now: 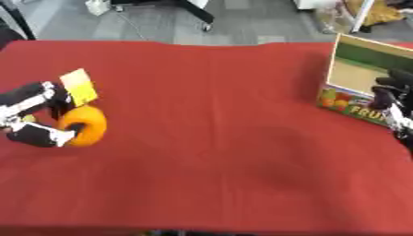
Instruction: Pick up the objects with one hand, pass them to the other hand, and then place them into the box on the other side of the table.
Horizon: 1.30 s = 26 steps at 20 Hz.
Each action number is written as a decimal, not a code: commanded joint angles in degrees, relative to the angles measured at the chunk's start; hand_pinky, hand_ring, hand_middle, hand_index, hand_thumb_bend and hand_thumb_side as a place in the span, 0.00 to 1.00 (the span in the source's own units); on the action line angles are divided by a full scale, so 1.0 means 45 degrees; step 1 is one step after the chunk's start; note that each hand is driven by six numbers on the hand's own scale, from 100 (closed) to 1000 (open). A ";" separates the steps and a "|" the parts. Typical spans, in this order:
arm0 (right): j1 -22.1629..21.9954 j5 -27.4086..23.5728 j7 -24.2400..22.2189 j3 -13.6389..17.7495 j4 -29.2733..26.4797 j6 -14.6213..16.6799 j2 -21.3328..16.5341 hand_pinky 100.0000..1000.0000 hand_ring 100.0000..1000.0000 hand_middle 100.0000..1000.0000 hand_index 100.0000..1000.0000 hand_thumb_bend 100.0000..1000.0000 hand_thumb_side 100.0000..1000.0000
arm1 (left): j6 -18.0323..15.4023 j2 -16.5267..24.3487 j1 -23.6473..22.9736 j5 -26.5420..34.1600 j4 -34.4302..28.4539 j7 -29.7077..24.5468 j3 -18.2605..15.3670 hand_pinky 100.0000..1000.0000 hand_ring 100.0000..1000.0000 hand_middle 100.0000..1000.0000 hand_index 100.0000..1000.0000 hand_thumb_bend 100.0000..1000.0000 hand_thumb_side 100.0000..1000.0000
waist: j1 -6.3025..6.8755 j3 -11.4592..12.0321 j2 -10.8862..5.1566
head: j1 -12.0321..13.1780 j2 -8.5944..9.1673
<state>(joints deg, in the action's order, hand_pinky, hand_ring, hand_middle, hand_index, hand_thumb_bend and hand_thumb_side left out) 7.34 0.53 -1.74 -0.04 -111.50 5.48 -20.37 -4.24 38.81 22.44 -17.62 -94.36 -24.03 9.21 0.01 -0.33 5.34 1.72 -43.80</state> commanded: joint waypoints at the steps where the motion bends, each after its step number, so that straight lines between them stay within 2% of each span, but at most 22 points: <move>1: 0.0532 0.0561 -0.0172 -0.0357 -0.0631 0.0107 -0.0798 0.66 0.79 0.74 0.87 0.23 0.41 | 0.0281 -0.0684 0.0491 0.0647 -0.0416 0.0640 0.0126 0.44 0.47 0.38 0.45 0.09 0.05 | -0.0069 0.0018 -0.0362 | -0.0048 -0.0070; 6: 0.1692 0.1536 -0.0469 -0.1075 -0.0685 0.0749 -0.1627 0.65 0.75 0.71 0.89 0.23 0.40 | 0.0484 -0.2283 0.0961 0.1632 -0.0020 0.1625 0.0787 0.44 0.47 0.38 0.45 0.09 0.05 | -0.0083 0.0053 -0.0432 | -0.0070 -0.0070; 8: 0.2191 0.1920 -0.0783 -0.1395 -0.0686 0.0962 -0.1866 0.63 0.73 0.70 0.89 0.23 0.40 | 0.0354 -0.2877 0.1137 0.2015 0.0246 0.2007 0.1121 0.44 0.48 0.39 0.45 0.09 0.06 | -0.0088 0.0070 -0.0452 | -0.0061 -0.0070; 13: 0.3212 0.2877 -0.1644 -0.2336 -0.0686 0.1417 -0.2046 0.56 0.65 0.60 0.90 0.24 0.39 | -0.0108 -0.3839 0.1586 0.2973 0.0893 0.2391 0.1809 0.45 0.48 0.39 0.45 0.09 0.06 | -0.0116 0.0108 -0.0468 | 0.0020 -0.0070; 20: 0.3835 0.4179 -0.2669 -0.3213 -0.0686 0.1460 -0.1794 0.42 0.53 0.46 0.92 0.29 0.38 | -0.0725 -0.4234 0.2180 0.4275 0.1323 0.1693 0.2576 0.47 0.49 0.40 0.46 0.08 0.07 | -0.0153 0.0048 -0.0393 | 0.0131 -0.0070; 26: 0.4213 0.5214 -0.3052 -0.3796 -0.0686 0.1401 -0.1567 0.30 0.42 0.34 0.94 0.35 0.37 | -0.0720 -0.4183 0.2643 0.5438 0.1541 0.0930 0.3182 0.48 0.49 0.40 0.46 0.08 0.07 | -0.0167 -0.0045 -0.0337 | 0.0176 -0.0070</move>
<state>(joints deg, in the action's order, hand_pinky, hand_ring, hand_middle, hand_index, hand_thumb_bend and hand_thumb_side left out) 25.33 22.96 -15.10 -16.96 -113.38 11.76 -27.09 -7.46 19.27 33.02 5.51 -87.02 -19.18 23.16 -0.05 -0.43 4.81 2.41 -43.81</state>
